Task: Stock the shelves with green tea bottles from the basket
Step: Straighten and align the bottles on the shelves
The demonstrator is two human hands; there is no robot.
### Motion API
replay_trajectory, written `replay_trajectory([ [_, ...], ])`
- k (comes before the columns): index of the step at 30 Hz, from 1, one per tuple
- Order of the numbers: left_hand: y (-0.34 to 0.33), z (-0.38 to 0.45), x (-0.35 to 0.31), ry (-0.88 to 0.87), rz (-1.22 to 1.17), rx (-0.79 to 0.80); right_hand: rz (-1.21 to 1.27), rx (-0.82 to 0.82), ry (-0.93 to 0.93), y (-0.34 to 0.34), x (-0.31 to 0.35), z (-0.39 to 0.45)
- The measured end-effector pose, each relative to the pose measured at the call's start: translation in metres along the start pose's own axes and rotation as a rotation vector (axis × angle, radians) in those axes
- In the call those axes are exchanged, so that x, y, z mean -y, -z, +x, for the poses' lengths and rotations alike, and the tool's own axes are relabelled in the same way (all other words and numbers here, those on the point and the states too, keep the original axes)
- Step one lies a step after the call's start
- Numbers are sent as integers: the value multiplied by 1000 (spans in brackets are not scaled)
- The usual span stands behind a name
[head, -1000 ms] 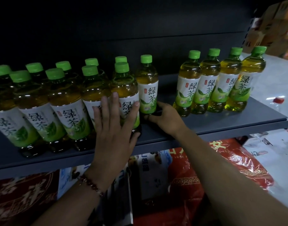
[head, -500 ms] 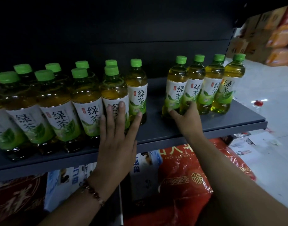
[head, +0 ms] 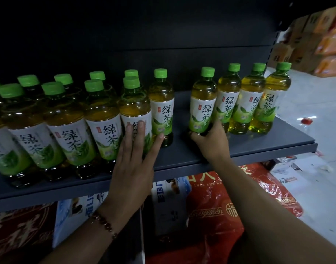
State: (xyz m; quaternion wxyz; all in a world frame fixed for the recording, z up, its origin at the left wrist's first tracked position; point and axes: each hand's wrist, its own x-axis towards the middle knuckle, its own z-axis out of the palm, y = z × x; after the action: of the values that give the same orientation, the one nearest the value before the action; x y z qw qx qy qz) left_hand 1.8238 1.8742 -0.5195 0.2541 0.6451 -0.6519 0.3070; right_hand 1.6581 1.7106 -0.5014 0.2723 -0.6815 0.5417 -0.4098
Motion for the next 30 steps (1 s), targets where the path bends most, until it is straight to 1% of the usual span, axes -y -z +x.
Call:
replay_trajectory([
  [3, 0, -1, 2, -1, -2, 12, 38, 93, 14, 5, 3, -16],
  [6, 0, -2, 2, 3, 2, 38, 65, 146, 58, 4, 9, -34],
  [12, 5, -1, -1, 10, -62, 30, 89, 190, 123, -9, 19, -57],
  [17, 7, -1, -3, 41, -124, 42, 23, 184, 228, -21, 26, -62],
  [26, 5, -1, -5, 57, -116, 38, 78, 304, 261, -22, 28, -62],
  [30, 5, 1, -11, 44, -88, 23, 86, 400, 277, -8, 27, -57],
])
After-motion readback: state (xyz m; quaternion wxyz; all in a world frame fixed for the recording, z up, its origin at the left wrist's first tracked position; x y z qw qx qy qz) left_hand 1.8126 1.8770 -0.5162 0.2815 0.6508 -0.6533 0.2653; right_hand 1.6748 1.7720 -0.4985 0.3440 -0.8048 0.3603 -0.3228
